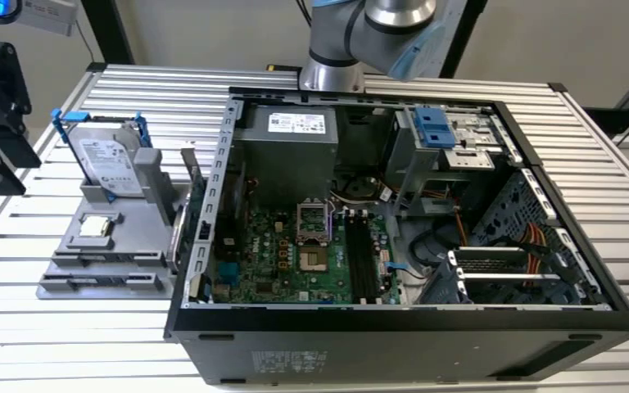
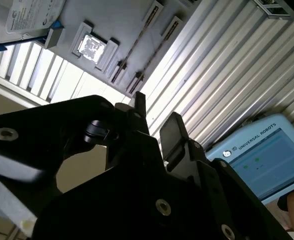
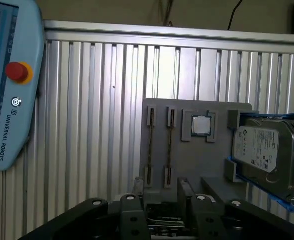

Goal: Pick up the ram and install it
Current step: 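Pick up the ram and move it above insertion slot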

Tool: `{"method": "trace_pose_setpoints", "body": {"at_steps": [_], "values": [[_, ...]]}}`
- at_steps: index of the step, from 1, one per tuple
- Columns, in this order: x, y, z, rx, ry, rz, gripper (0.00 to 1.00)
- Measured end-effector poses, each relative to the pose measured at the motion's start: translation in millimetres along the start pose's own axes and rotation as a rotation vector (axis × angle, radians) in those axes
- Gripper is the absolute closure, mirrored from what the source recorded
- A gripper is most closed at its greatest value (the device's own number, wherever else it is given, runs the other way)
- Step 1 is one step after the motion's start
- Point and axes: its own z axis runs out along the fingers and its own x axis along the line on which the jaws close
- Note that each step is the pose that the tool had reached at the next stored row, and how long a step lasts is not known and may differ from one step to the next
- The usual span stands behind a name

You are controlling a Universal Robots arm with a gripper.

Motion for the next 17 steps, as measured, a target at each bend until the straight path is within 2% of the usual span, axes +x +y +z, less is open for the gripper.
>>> {"method": "trace_pose_setpoints", "body": {"at_steps": [11, 17], "values": [[0.0, 0.0, 0.4, 0.0001, -0.0001, 0.002, 0.0], [0.1, -0.1, 4.0, 0.0008, 0.0, 0.032, 0.0]]}}
